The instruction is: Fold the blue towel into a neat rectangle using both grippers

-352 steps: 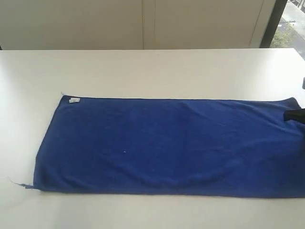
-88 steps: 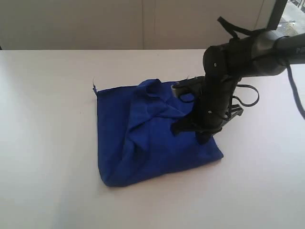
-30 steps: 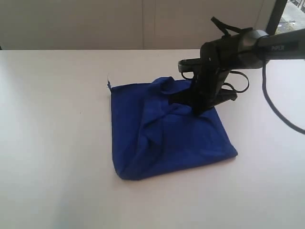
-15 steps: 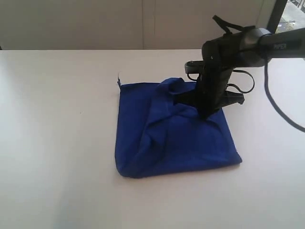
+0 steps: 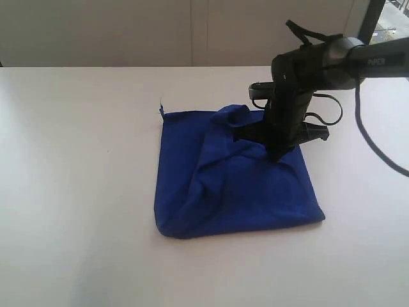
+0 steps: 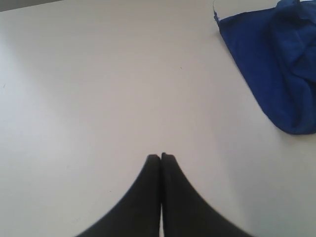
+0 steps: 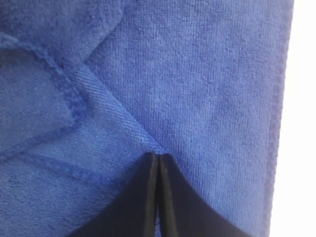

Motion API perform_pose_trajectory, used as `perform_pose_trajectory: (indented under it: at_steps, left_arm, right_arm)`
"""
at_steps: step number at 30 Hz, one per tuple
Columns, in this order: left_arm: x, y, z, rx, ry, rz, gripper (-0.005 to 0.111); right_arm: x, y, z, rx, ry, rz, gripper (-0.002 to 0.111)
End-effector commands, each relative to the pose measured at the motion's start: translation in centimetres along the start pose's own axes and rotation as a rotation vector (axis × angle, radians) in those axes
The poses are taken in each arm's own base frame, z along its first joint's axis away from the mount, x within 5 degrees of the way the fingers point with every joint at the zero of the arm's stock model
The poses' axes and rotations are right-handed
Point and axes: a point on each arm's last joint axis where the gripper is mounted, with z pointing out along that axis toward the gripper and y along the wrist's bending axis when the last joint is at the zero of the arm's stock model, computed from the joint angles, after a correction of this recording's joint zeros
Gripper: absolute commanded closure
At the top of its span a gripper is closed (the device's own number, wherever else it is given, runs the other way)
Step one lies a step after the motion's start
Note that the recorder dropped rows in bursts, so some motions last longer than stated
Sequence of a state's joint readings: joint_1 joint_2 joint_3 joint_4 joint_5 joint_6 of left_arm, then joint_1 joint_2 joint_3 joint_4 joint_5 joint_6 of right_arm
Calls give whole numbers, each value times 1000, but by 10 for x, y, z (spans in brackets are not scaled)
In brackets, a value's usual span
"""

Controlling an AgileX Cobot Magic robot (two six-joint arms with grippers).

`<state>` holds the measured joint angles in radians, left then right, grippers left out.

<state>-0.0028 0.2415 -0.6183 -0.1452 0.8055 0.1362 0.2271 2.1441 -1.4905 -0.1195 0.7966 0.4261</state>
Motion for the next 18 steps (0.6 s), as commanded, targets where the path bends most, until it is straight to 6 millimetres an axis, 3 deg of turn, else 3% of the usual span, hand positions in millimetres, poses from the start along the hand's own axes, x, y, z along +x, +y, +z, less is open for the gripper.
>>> perform_pose_trajectory:
  at_steps: [1, 12, 18]
  left_arm:
    - [2, -2, 0, 13, 0, -10, 107]
    - [2, -2, 0, 13, 0, -10, 107]
    - [2, -2, 0, 13, 0, -10, 107]
  right_arm:
    - [-3, -5, -9, -7, -46, 2, 108]
    - [-12, -9, -83, -105, -216, -19, 108]
    - [-7, -32, -125, -209, -196, -102, 108]
